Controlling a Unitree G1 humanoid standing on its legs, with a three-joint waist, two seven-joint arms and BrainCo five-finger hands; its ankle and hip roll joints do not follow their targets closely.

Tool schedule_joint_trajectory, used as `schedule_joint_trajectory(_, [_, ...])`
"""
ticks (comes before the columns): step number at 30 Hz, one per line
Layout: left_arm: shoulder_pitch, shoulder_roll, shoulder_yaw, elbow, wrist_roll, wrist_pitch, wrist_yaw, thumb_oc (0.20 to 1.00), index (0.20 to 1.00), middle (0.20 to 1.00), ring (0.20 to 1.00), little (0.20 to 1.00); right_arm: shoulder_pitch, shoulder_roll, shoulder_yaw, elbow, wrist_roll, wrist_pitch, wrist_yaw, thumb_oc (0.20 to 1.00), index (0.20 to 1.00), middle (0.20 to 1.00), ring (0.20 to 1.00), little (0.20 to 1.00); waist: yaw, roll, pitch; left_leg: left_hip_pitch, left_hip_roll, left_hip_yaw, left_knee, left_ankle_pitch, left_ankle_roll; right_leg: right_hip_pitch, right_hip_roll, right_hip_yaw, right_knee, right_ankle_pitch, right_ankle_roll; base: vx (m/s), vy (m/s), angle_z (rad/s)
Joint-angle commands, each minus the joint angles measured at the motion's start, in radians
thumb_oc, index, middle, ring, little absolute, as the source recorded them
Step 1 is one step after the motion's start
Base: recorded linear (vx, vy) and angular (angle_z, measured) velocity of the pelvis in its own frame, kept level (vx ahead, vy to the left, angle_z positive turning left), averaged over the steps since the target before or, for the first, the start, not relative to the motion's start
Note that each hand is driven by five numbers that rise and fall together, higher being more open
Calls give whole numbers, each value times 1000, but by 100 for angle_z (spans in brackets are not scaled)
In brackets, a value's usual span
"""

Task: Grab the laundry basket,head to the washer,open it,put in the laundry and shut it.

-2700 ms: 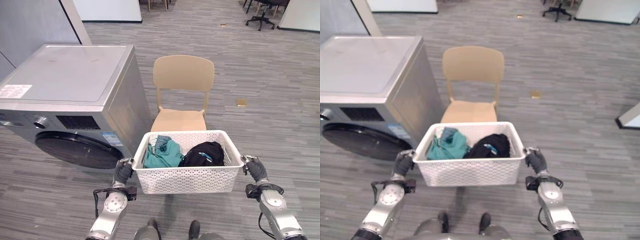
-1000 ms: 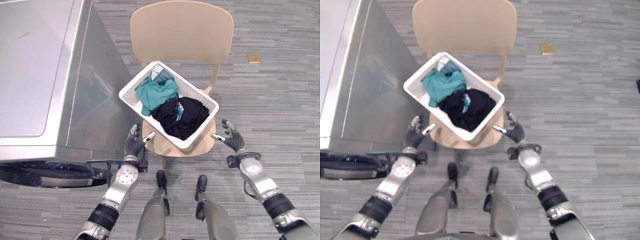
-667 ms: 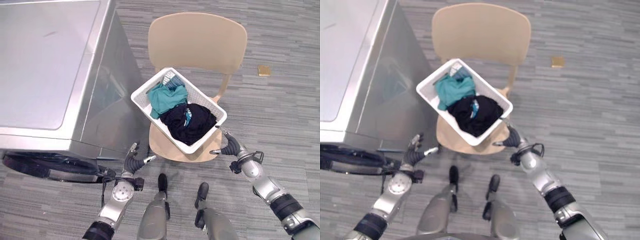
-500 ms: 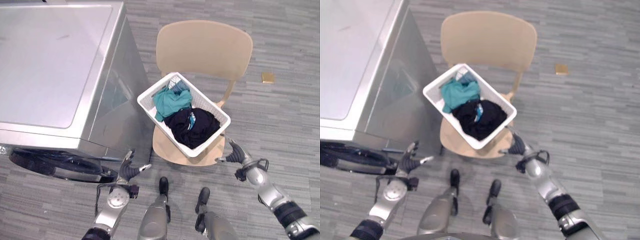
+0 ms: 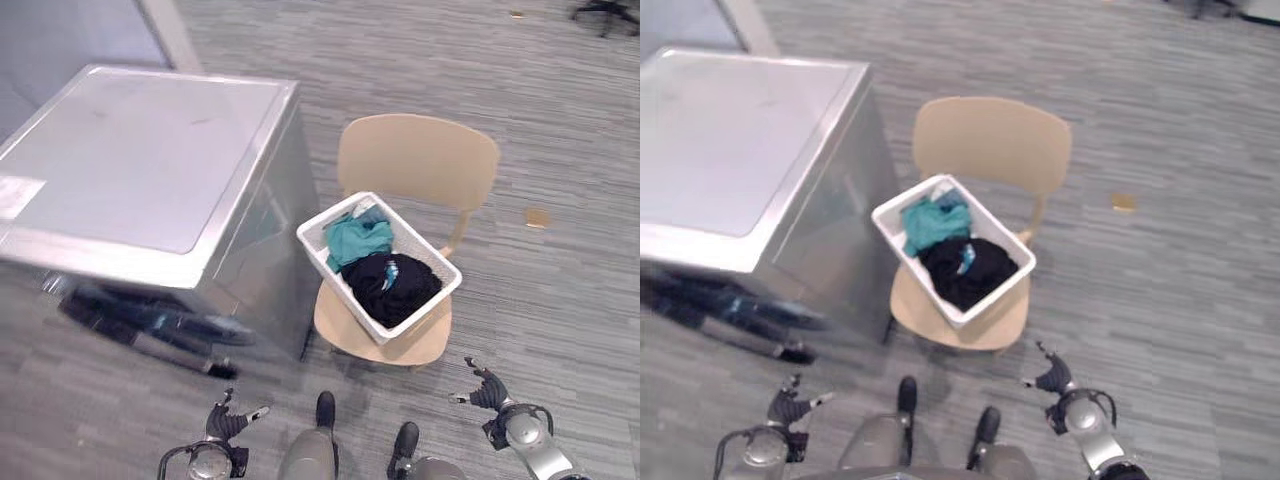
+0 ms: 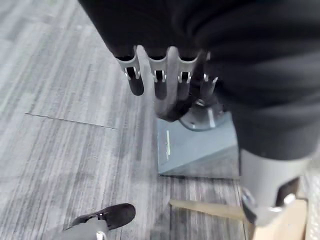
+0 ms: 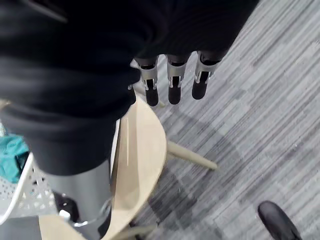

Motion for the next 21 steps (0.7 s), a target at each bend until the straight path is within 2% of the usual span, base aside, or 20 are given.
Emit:
schedule_joint_trajectory(1, [-16, 23, 12, -10, -23, -12, 33, 1000, 1000, 1000, 1000, 1000, -45, -8, 23, -26, 55, -14, -12, 1000, 1000, 1000, 1000, 1000, 14, -34, 10, -12, 40, 85, 172, -219, 42, -53, -75, 14, 139, -158, 57, -36, 125, 49])
schedule_joint_trajectory(3, [-28, 14, 7, 5, -28, -8, 36, 1000, 1000, 1000, 1000, 1000, -50, 4, 24, -21, 65, -11, -10, 1000, 1000, 1000, 1000, 1000, 2, -42, 4, 11, 80, 86, 178, -232, 39, -45, -102, -21, 144, -152, 62, 28, 196, 91])
schedule_joint_trajectory(4, [-34, 5, 4, 11, -36, -8, 41, 1000, 1000, 1000, 1000, 1000, -46, 11, 23, -18, 64, -9, -11, 1000, 1000, 1000, 1000, 1000, -12, -47, -5, 42, 139, 111, 167, -222, 31, -32, -135, -63, 149, -144, 69, 21, 291, 122])
schedule_joint_trajectory(6, [-37, -1, -3, 14, -36, -6, 39, 1000, 1000, 1000, 1000, 1000, -43, 16, 18, -6, 61, -4, -13, 1000, 1000, 1000, 1000, 1000, -32, -42, -23, 82, 194, 174, 127, -201, 14, -16, -165, -115, 151, -134, 85, 60, 431, 132])
schedule_joint_trajectory(7, [-38, -2, -13, 10, -26, -2, 33, 1000, 1000, 1000, 1000, 1000, -38, 25, 12, 6, 61, 5, -7, 1000, 1000, 1000, 1000, 1000, -40, -32, -43, 103, 191, 212, 82, -197, 10, -2, -188, -146, 155, -117, 102, 143, 632, 124])
schedule_joint_trajectory(9, [-45, 8, -21, 25, -10, -2, 32, 1000, 1000, 1000, 1000, 1000, -55, 45, 12, 6, 67, 8, -12, 1000, 1000, 1000, 1000, 1000, -39, -44, -52, 98, 130, 180, 77, -234, 31, -12, -241, -131, 188, -83, 123, 122, 521, 79])
schedule_joint_trajectory(10, [-46, 9, -21, 26, -10, -2, 32, 1000, 1000, 1000, 1000, 1000, -56, 46, 12, 6, 66, 8, -12, 1000, 1000, 1000, 1000, 1000, -39, -47, -51, 97, 127, 180, 78, -235, 33, -13, -245, -131, 190, -83, 125, 50, 368, 89])
schedule_joint_trajectory(12, [-52, 43, -10, 25, 17, 2, 31, 1000, 1000, 1000, 1000, 1000, -73, 72, 30, -2, 60, 14, -3, 1000, 1000, 1000, 1000, 1000, -21, -69, -39, 94, 68, 161, 89, -286, 78, -46, -295, -101, 277, -75, 136, 41, 382, 72])
schedule_joint_trajectory(13, [-58, 62, -6, 34, 29, 4, 36, 1000, 1000, 1000, 1000, 1000, -87, 87, 48, -12, 60, 14, -1, 1000, 1000, 1000, 1000, 1000, -15, -72, -30, 100, 49, 157, 83, -291, 95, -82, -292, -54, 341, -76, 138, 60, 310, 34])
schedule_joint_trajectory(14, [-56, 67, -7, 29, 34, 5, 40, 1000, 1000, 1000, 1000, 1000, -88, 96, 57, -30, 69, 11, 2, 1000, 1000, 1000, 1000, 1000, -21, -71, -25, 116, 32, 150, 59, -285, 102, -117, -251, 11, 373, -94, 127, 23, 343, 30])
schedule_joint_trajectory(15, [-50, 68, -6, 14, 34, 0, 45, 1000, 1000, 1000, 1000, 1000, -96, 100, 77, -52, 83, 6, 6, 1000, 1000, 1000, 1000, 1000, -30, -63, -23, 130, 0, 141, 21, -255, 119, -156, -161, 78, 356, -106, 117, 16, 247, 13])
schedule_joint_trajectory(17, [-50, 66, -12, 28, 33, 0, 44, 1000, 1000, 1000, 1000, 1000, -111, 105, 106, -62, 97, -3, 11, 1000, 1000, 1000, 1000, 1000, -28, -62, -21, 141, -25, 127, -2, -246, 123, -144, -98, 87, 308, -134, 101, 13, 119, 27])
schedule_joint_trajectory(18, [-38, 65, -2, 18, 26, -8, 44, 1000, 1000, 1000, 1000, 1000, -131, 121, 121, -71, 108, 4, 29, 1000, 1000, 1000, 1000, 1000, -9, -63, -22, 143, -34, 116, 0, -246, 122, -133, -105, 61, 296, -134, 100, 12, -1, 63])
schedule_joint_trajectory(19, [-39, 54, -19, 22, 36, -9, 43, 1000, 1000, 1000, 1000, 1000, -141, 125, 146, -93, 111, -9, 26, 1000, 1000, 1000, 1000, 1000, -6, -66, -33, 129, -46, 89, -10, -234, 120, -113, -82, 68, 246, -147, 90, 23, -23, 71])
schedule_joint_trajectory(20, [-34, 42, -16, 20, 33, -9, 43, 1000, 1000, 1000, 1000, 1000, -152, 127, 152, -104, 113, -8, 28, 1000, 1000, 1000, 1000, 1000, 0, -65, -43, 135, -52, 87, -23, -230, 115, -101, -71, 79, 210, -133, 98, 45, -39, 81])
schedule_joint_trajectory(21, [-26, 38, -9, 27, 24, -10, 45, 1000, 1000, 1000, 1000, 1000, -159, 129, 155, -104, 118, -8, 24, 1000, 1000, 1000, 1000, 1000, 9, -61, -53, 140, -53, 92, -32, -227, 111, -86, -73, 59, 185, -119, 104, 71, -18, 84])
